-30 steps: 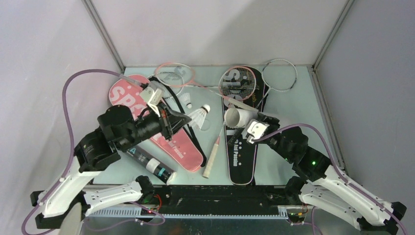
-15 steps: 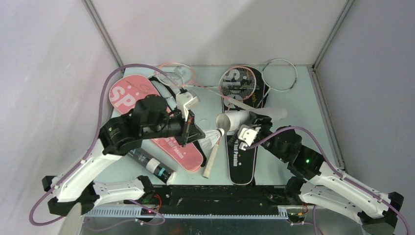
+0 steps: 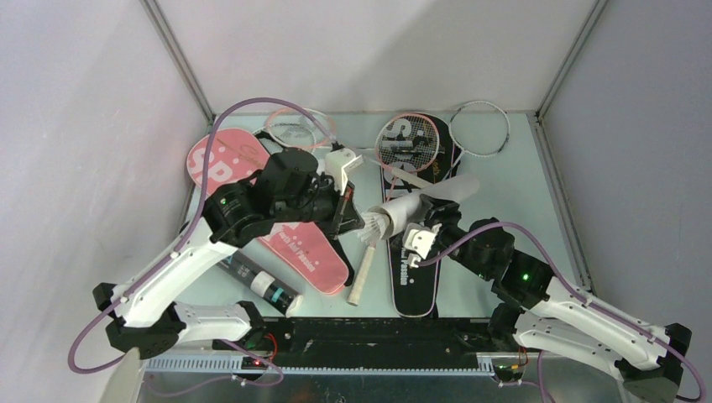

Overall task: Pack up the badminton gear
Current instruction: Place the shuttlecock at the shuttle tube.

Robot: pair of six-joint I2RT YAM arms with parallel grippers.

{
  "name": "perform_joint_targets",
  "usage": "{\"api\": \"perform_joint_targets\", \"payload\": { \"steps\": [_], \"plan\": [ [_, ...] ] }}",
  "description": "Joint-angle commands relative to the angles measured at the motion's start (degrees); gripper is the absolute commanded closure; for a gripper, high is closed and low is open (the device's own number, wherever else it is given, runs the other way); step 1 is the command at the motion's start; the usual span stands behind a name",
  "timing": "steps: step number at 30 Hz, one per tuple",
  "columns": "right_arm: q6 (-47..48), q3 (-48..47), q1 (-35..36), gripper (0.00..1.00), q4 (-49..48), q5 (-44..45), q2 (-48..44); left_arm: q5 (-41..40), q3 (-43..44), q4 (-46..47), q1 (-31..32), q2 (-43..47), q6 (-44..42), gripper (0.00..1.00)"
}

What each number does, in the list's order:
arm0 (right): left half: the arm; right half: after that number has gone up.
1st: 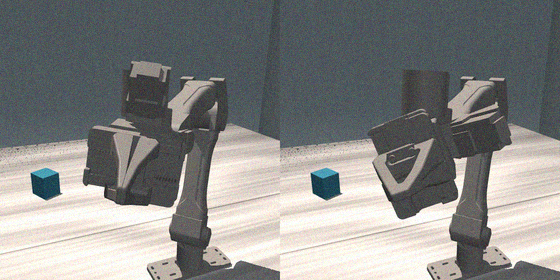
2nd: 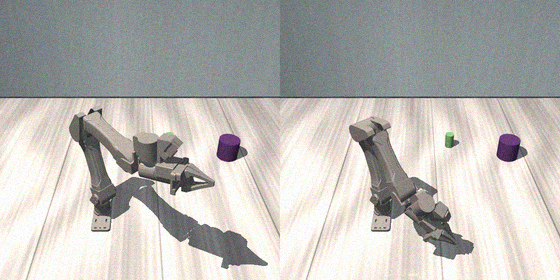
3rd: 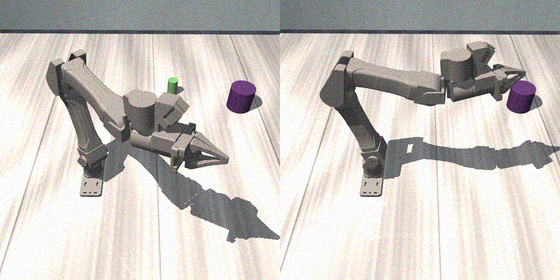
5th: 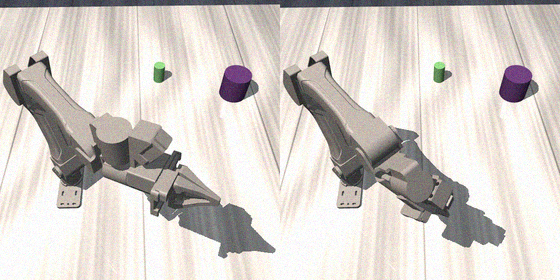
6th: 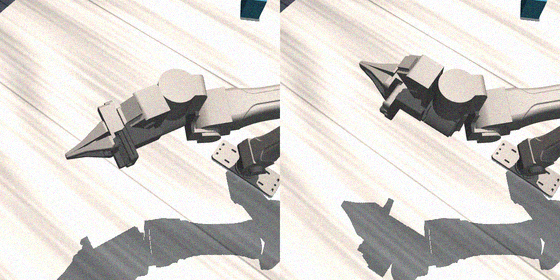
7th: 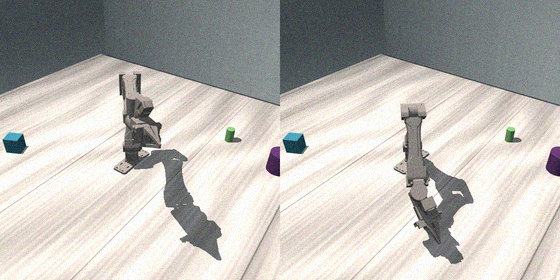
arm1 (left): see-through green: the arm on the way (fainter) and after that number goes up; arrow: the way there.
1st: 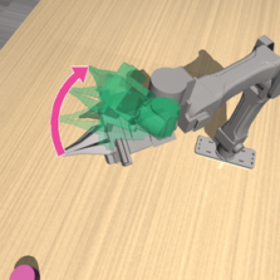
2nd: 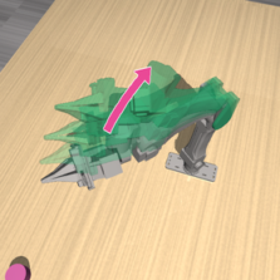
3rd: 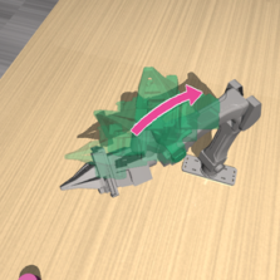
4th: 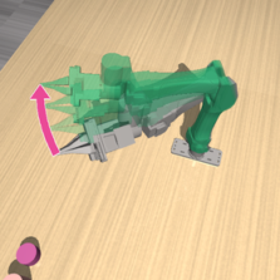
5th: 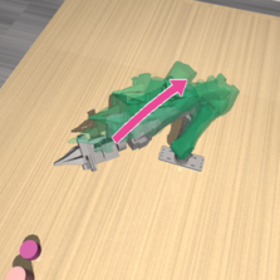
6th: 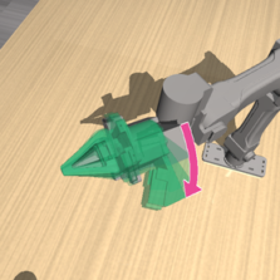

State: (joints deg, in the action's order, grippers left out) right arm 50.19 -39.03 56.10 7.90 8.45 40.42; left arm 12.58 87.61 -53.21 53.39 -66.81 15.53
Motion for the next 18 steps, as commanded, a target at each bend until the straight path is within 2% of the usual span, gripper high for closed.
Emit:
{"api": "perform_joint_targets", "payload": {
  "steps": [1,4,8,9,11,15,18],
  "plan": [
    [1.5,-0.4,0.3,0.47,-4.0,0.4,0.1,-0.4,3.0,1.8,-0.8,-0.4,0.4,1.00],
    [0.2,-0.4,0.2,0.47,-4.1,0.2,-0.1,-0.8,3.0,2.1,-1.0,-0.8,0.5,0.95],
    [-1.2,-0.4,0.3,0.47,-4.8,-0.4,-0.1,-1.3,1.5,3.8,-1.0,-1.1,1.2,0.66],
    [-1.4,-0.4,0.4,0.47,-4.8,-0.4,-0.1,-2.3,1.0,4.2,-1.0,-0.7,1.2,0.55],
    [-1.7,-0.4,0.4,0.47,-5.1,-0.4,-0.4,-4.0,-0.8,6.0,-1.0,0.4,1.2,0.43],
    [-2.0,0.0,0.4,0.47,-6.3,-1.4,-1.2,-6.4,-3.2,8.0,-1.2,1.1,1.0,0.34],
    [-2.7,-0.1,0.4,0.47,-7.3,-2.3,-1.6,-6.1,-4.1,9.3,-1.3,-0.2,0.9,0.32]
  ]
}}
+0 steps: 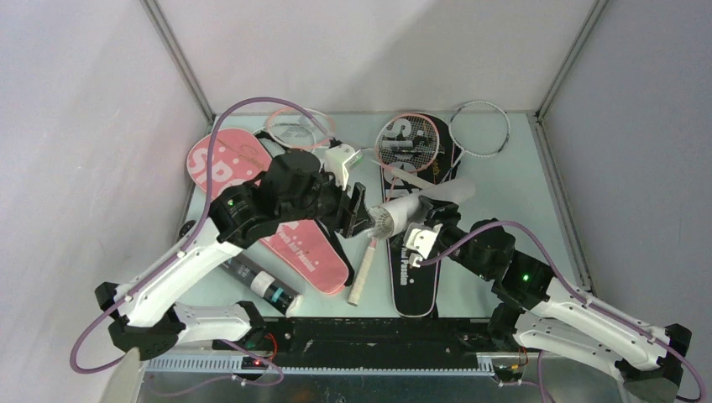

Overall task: Pack up the badminton gear
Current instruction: Place the shuttlecock at the shuttle tube, then pick up the shuttlecock at the center of the board.

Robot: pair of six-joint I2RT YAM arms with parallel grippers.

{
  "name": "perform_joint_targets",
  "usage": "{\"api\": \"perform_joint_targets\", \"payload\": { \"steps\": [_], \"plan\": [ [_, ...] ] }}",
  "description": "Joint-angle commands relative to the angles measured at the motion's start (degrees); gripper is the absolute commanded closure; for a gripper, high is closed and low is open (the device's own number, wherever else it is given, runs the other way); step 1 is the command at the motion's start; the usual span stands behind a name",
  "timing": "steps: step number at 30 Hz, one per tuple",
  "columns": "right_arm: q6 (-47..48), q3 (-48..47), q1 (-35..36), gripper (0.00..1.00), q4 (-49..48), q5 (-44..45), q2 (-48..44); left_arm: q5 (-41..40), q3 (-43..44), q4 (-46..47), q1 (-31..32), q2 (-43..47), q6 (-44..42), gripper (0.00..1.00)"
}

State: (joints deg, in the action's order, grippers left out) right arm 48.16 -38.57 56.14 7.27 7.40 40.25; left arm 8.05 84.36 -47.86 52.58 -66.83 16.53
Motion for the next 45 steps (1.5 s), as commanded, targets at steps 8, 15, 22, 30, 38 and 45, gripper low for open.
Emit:
{"api": "perform_joint_targets", "payload": {
  "steps": [8,15,22,30,38,45],
  "plan": [
    [-2.6,-0.5,0.4,0.48,-10.4,-3.2,-1.0,-2.2,-0.7,6.4,-0.5,-4.0,0.3,0.29],
    [-3.5,-0.4,0.2,0.48,-9.2,0.2,-1.5,-4.2,-1.4,8.5,-0.5,-1.1,1.9,0.22],
    [-7.2,-0.5,-1.6,0.48,-7.5,2.7,-2.9,-5.1,-3.7,14.0,-0.6,6.5,3.7,0.16],
    [-11.1,-0.5,-3.1,0.48,-8.0,8.1,-4.2,-14.3,-6.0,12.9,-7.2,7.7,7.4,0.18],
    [-14.0,-0.5,-5.0,0.49,-8.2,11.1,-9.5,-11.1,-15.3,20.0,-19.7,3.2,9.5,0.23],
    [-14.4,-0.5,-5.4,0.50,-7.6,11.1,-10.4,-2.4,-21.4,32.4,-23.7,-3.9,11.4,0.33]
  ]
}}
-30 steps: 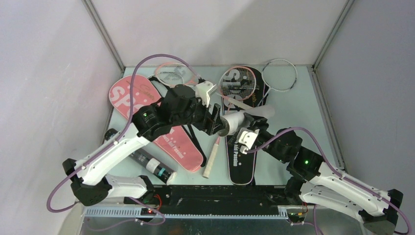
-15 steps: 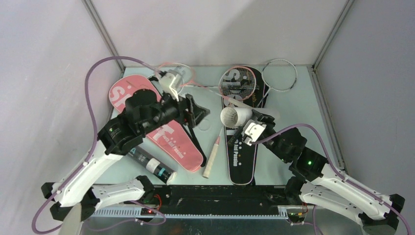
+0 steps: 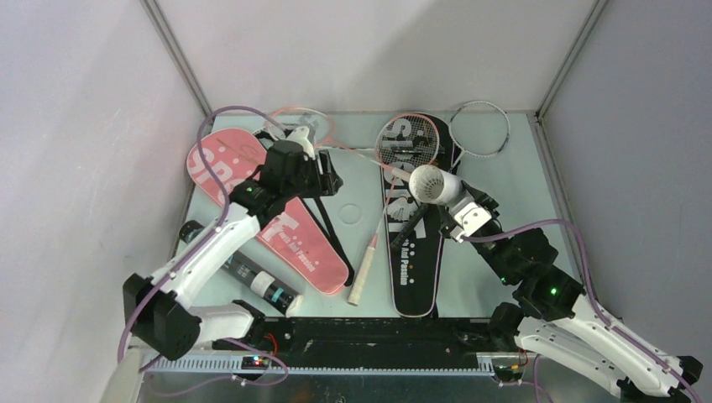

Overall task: Pack up the badminton gear
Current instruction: Pick up the shuttlecock at the center of the board.

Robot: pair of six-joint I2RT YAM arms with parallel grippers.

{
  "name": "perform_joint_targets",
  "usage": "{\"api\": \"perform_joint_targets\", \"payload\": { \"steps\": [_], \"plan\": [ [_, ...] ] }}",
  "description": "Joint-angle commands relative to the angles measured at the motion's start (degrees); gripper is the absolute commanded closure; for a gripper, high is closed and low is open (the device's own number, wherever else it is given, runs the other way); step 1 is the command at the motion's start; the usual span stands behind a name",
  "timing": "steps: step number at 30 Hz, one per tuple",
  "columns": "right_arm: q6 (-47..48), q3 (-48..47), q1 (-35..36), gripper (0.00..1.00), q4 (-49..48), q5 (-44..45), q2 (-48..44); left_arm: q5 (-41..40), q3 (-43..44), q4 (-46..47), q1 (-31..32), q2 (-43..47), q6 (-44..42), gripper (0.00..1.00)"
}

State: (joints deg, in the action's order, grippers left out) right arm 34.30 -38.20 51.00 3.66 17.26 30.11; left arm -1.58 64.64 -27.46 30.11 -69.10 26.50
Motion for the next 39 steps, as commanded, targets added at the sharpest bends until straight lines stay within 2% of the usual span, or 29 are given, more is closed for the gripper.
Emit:
{"api": "perform_joint_targets", "payload": {
  "steps": [1,3,5,8,11,14,17,21,32,36,38,39],
  "plan": [
    [-0.6,-0.9,-0.3,0.50,-4.0,1.3,-0.3,8.7,-4.0,14.5,-0.7,-1.7,1.8,0.35],
    [-0.6,-0.9,-0.5,0.50,-3.9,1.5,-0.5,9.8,-7.5,24.3,1.4,-2.0,1.2,0.38],
    [-0.9,-0.9,-0.6,0.50,-3.9,1.6,-0.8,6.0,-9.1,27.7,5.0,-3.5,-3.1,0.37],
    [-1.0,-0.9,-0.7,0.50,-4.4,1.7,-1.3,0.5,-8.6,30.1,9.7,-9.6,-11.7,0.34],
    [0.3,-0.9,-0.7,0.50,-4.7,2.1,-2.5,-0.6,-6.4,31.9,14.1,-16.8,-16.0,0.34],
    [1.0,-2.0,-0.8,0.50,-4.0,3.9,-3.4,-1.4,-3.5,32.5,16.4,-22.1,-16.9,0.36],
    [1.3,-2.3,-0.8,0.50,-3.9,4.4,-4.6,-1.3,-2.7,35.1,16.9,-26.9,-16.7,0.37],
    [1.2,-2.5,-0.9,0.50,-3.9,4.4,-6.1,-2.2,0.4,33.4,16.9,-33.1,-17.3,0.37],
    [0.6,-2.8,-1.0,0.50,-2.9,4.0,-6.1,-4.5,7.0,32.3,16.9,-40.3,-19.0,0.37],
    [0.3,-2.8,-1.0,0.50,-3.1,3.7,-5.8,-4.9,9.2,31.1,17.0,-41.5,-20.1,0.51],
    [0.1,-2.8,-1.0,0.50,-3.1,3.8,-6.1,-5.0,9.3,31.2,16.9,-41.7,-20.4,0.63],
    [-0.4,-2.8,-1.0,0.50,-3.1,3.8,-6.4,-5.1,9.4,31.3,16.9,-41.7,-20.4,0.72]
  ]
}}
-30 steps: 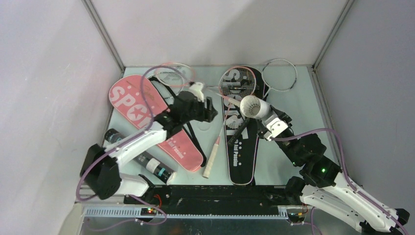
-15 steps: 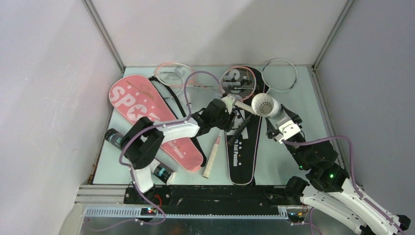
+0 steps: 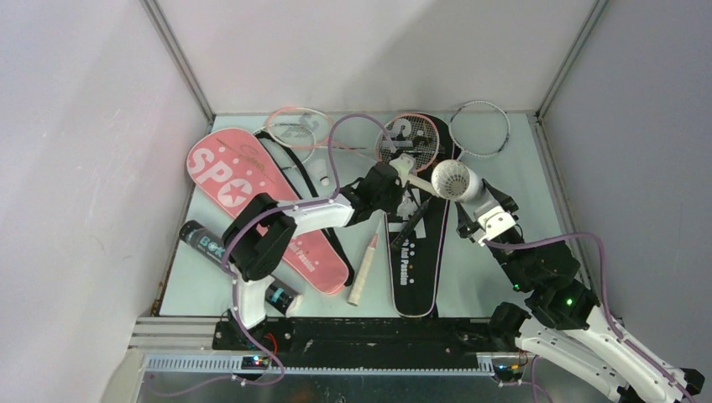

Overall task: Pack up the badminton gear
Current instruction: Pick up the shuttlecock at the center of the board, then place the shuttlecock at the shuttle tube.

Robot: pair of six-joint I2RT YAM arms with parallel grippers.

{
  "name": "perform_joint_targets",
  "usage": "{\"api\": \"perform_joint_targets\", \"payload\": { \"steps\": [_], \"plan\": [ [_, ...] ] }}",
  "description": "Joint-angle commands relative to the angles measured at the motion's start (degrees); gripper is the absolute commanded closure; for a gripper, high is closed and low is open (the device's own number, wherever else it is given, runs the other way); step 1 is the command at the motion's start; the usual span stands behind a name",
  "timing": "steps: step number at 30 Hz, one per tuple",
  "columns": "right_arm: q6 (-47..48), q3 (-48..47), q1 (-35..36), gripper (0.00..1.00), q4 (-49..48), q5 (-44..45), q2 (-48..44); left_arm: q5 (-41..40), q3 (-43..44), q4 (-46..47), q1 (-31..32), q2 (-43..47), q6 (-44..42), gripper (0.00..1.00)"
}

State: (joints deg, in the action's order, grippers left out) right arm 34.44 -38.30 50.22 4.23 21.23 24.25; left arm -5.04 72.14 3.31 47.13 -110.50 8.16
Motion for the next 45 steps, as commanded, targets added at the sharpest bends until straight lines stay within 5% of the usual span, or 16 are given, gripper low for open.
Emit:
{"api": "perform_joint_targets", "payload": {
  "steps": [1,5,23,33,39,45],
  "plan": [
    [-0.8,-2.7,-0.3,0.50,-3.6,-0.2,-0.8,-1.8,2.0,0.4,-0.1,-0.3,-2.2,0.77],
    [-2.2,-2.7,-0.2,0.50,-3.5,-0.6,-1.5,-2.7,2.6,-0.7,-0.1,0.3,-2.6,0.98],
    [-7.3,-2.7,-0.1,0.49,8.0,-6.4,1.0,-1.9,-2.1,-16.7,-1.7,32.6,7.6,1.00],
    [-6.3,-2.7,0.1,0.49,11.9,-12.5,4.0,18.1,3.0,-25.0,-6.4,50.1,15.2,1.00],
    [-5.0,-2.7,0.6,0.49,12.1,-12.7,5.9,33.6,8.3,-26.3,-6.4,50.9,19.5,1.00],
    [-4.9,-2.7,0.9,0.49,11.6,-12.6,6.0,41.0,8.2,-24.6,-6.4,49.0,23.5,1.00]
  ]
}}
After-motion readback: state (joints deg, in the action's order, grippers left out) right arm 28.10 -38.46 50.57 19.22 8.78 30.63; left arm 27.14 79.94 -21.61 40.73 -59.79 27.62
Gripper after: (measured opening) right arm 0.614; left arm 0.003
